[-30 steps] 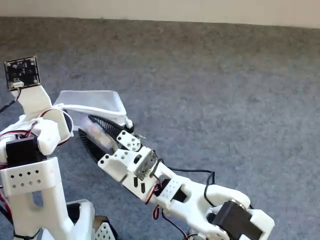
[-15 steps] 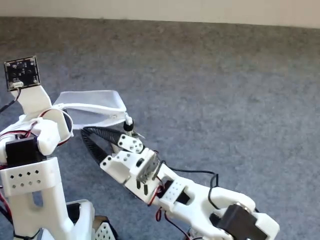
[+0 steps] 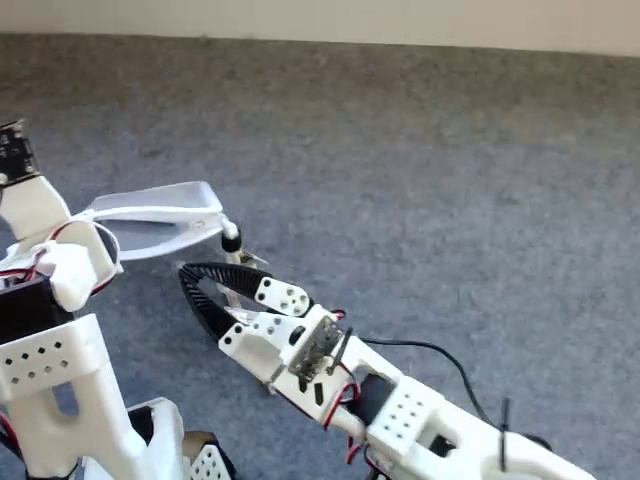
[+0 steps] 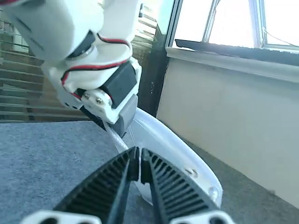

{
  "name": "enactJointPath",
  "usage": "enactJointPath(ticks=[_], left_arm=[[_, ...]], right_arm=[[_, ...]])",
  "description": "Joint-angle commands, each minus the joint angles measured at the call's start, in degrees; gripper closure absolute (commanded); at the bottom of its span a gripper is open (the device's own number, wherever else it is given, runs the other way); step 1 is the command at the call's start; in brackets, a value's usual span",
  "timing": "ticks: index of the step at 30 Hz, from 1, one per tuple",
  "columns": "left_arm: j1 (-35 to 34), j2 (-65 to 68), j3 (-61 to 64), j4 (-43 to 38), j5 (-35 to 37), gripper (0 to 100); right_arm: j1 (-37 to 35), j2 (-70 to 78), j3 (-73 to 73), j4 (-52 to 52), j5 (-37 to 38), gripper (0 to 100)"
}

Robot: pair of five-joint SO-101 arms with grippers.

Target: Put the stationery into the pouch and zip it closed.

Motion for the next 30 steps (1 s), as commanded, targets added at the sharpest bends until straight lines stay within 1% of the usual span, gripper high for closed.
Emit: enactJointPath(ticks=[1, 5, 8, 13, 16, 19, 24, 28, 30], left_arm=[[-3.65, -1.89, -3.56, -1.58, 2.02, 99], [-6.64, -1.89, -4.44, -1.58, 2.29, 99], [-8.75, -1.89, -4.79, -1.58, 2.37, 99], [-13.23, -1.89, -4.44, -3.08, 2.90, 99], [-15.52, -1.89, -4.35, -3.16, 4.22, 99], [-15.69, -1.89, -4.35, -3.16, 4.22, 99], [-15.78, -1.89, -4.35, -3.16, 4.22, 99], [-15.78, -1.89, -4.26, -3.16, 4.13, 99], [-15.69, -1.80, -4.26, -3.16, 4.13, 99]], right_arm=[[2.95, -13.05, -1.54, 19.91, -3.69, 99.5], [4.97, -21.23, -7.96, 38.02, -5.98, 99.5], [5.49, -21.76, -11.91, 46.11, -6.07, 99.5], [5.49, -21.67, -14.46, 50.24, -5.80, 98.8], [5.49, -19.65, -14.73, 53.76, -5.80, 93.2], [5.41, -13.85, -15.60, 57.10, -5.98, 88.9], [5.23, -1.36, -20.97, 61.14, -6.07, 88.2], [4.35, 8.31, -24.40, 61.85, -6.07, 88.1], [3.91, 12.44, -25.63, 61.85, -6.07, 85.4]])
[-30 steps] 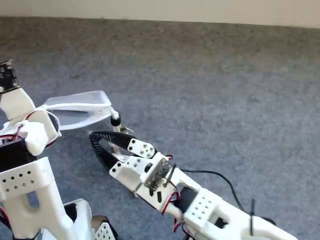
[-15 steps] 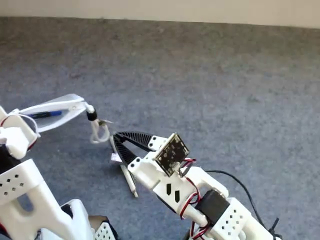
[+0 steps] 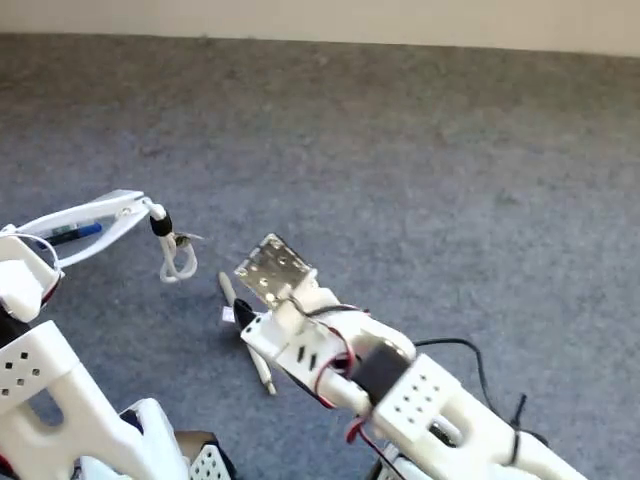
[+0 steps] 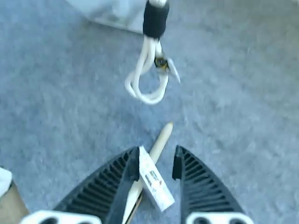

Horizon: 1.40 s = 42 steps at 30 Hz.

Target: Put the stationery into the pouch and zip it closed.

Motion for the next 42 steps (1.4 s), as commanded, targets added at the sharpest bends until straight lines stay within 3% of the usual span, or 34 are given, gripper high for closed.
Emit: enactJointPath(ticks=[1, 5, 18, 28, 36, 42], left_arm=[[-0.40, -1.80, -3.12, -1.76, 0.79, 99], [-0.31, -1.71, -3.12, -1.76, 0.79, 99], [-0.22, -1.54, -3.03, -1.67, 0.70, 99], [-0.22, -1.54, -3.03, -1.49, 0.70, 99], [-0.22, -1.63, -3.03, -1.41, 0.70, 99], [-0.22, -1.63, -3.03, -1.41, 0.70, 99]], right_arm=[[-1.71, 7.25, -5.05, 0.22, -0.44, 83.0], [-4.70, 14.81, -7.16, 0.22, -0.44, 74.5], [-6.02, 35.38, -17.54, 0.04, -0.26, 74.3], [-5.58, 41.27, -21.32, 0.04, -0.18, 74.5], [-4.88, 41.19, -21.32, 0.04, -0.18, 99.8], [-4.18, 41.01, -21.32, 0.31, -0.18, 99.3]])
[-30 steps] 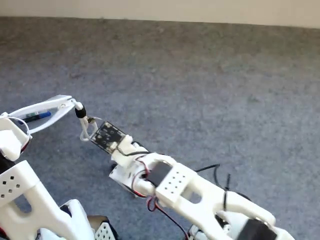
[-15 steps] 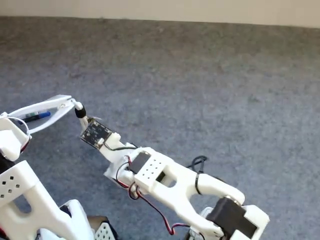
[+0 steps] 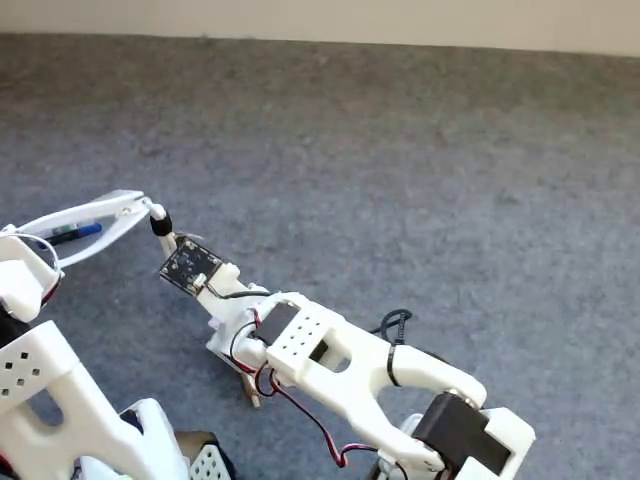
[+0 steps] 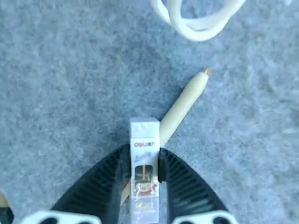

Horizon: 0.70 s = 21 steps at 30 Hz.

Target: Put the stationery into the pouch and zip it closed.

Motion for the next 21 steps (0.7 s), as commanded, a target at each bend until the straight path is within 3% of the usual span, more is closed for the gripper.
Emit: enactJointPath(ticks=[1, 9, 15, 21], left_arm=[[-0.22, -1.63, -3.03, -1.41, 0.70, 99], [-0.22, -1.89, -1.89, -1.85, 0.70, 99], [-0.22, -1.89, -1.63, -2.55, 0.70, 99], [-0.22, -1.89, -1.63, -2.55, 0.70, 99]], right_arm=[[1.98, -0.75, -2.77, 0.40, -0.18, 99.4], [8.13, -4.18, -2.86, 5.49, -0.53, 99.4], [13.58, -7.08, -3.03, 8.48, -4.92, 99.3], [14.90, -3.38, -9.27, 16.40, -4.92, 99.0]])
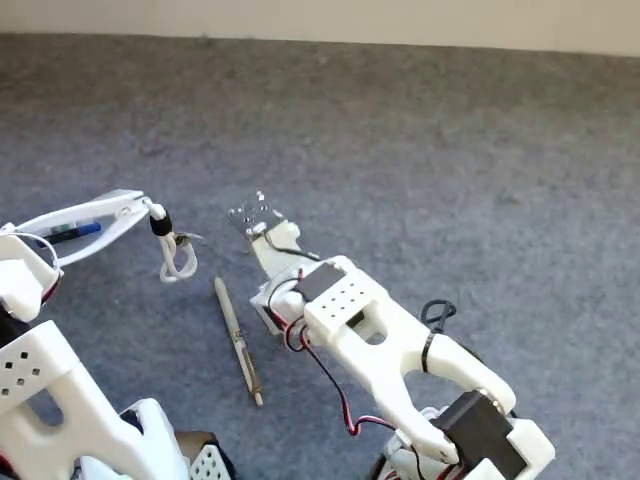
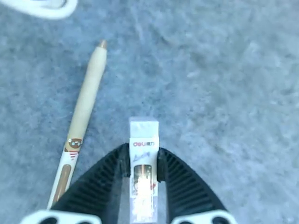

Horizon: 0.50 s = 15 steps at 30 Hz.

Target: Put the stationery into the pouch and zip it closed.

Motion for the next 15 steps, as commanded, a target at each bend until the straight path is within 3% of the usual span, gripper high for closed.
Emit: enactJointPath(ticks=[1, 5, 15], left_arm=[[-0.22, -1.89, -1.63, -1.76, 0.70, 99], [-0.22, -1.89, -1.63, -1.76, 0.70, 99], [-0.22, -1.89, -1.63, -1.58, 0.62, 99]], right_arm=[[1.10, 2.33, -7.16, 4.79, -0.79, 98.1], [1.19, 9.89, -14.37, 12.70, -0.88, 90.8], [1.19, 21.85, -27.21, 20.00, -0.70, 90.4]])
